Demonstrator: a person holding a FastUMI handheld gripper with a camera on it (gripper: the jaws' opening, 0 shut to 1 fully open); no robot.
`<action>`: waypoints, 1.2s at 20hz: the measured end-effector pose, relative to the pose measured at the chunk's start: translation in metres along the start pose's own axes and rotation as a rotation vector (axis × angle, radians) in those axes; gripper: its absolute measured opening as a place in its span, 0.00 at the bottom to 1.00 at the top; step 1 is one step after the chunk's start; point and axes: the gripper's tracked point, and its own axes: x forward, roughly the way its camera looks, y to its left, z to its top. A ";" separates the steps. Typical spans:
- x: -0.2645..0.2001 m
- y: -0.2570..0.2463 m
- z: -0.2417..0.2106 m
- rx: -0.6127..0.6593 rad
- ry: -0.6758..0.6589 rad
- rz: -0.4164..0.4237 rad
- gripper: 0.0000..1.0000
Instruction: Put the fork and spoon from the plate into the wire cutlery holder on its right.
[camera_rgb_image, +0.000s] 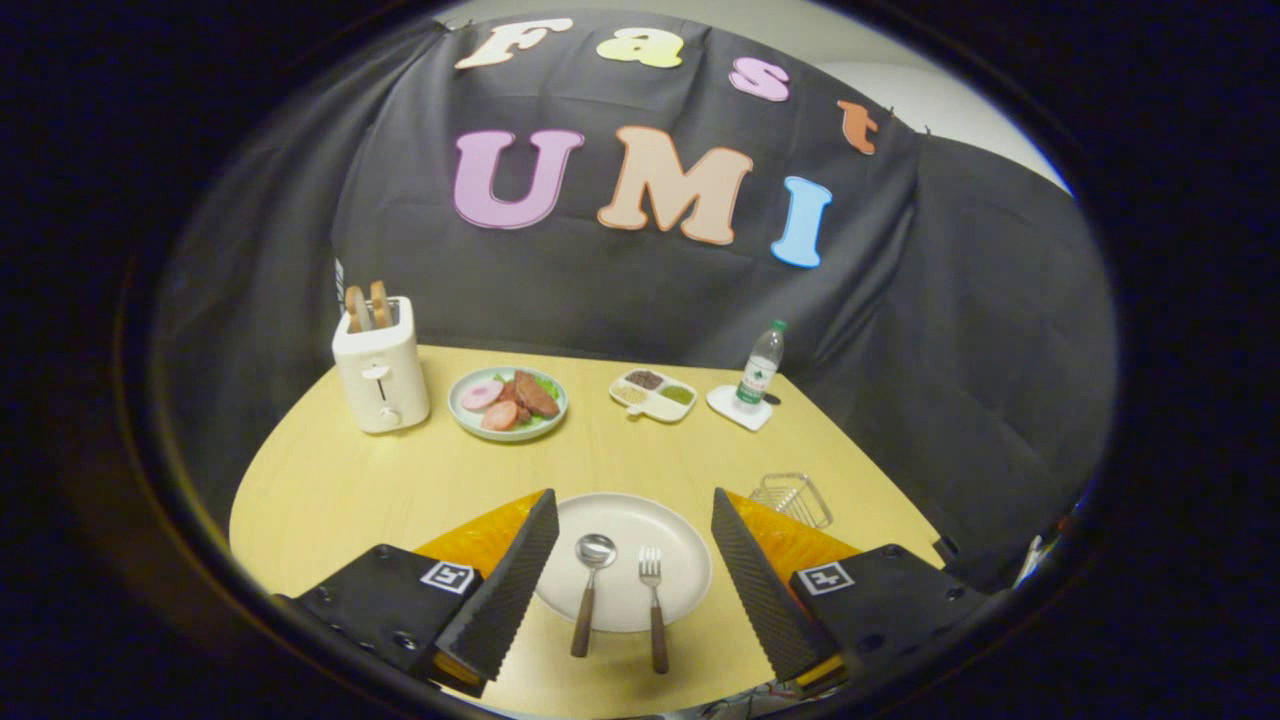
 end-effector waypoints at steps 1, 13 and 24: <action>0.000 -0.005 -0.003 0.005 0.040 -0.013 1.00; 0.002 -0.051 -0.093 0.009 0.610 -0.131 1.00; 0.008 -0.030 -0.172 0.067 1.011 -0.038 0.96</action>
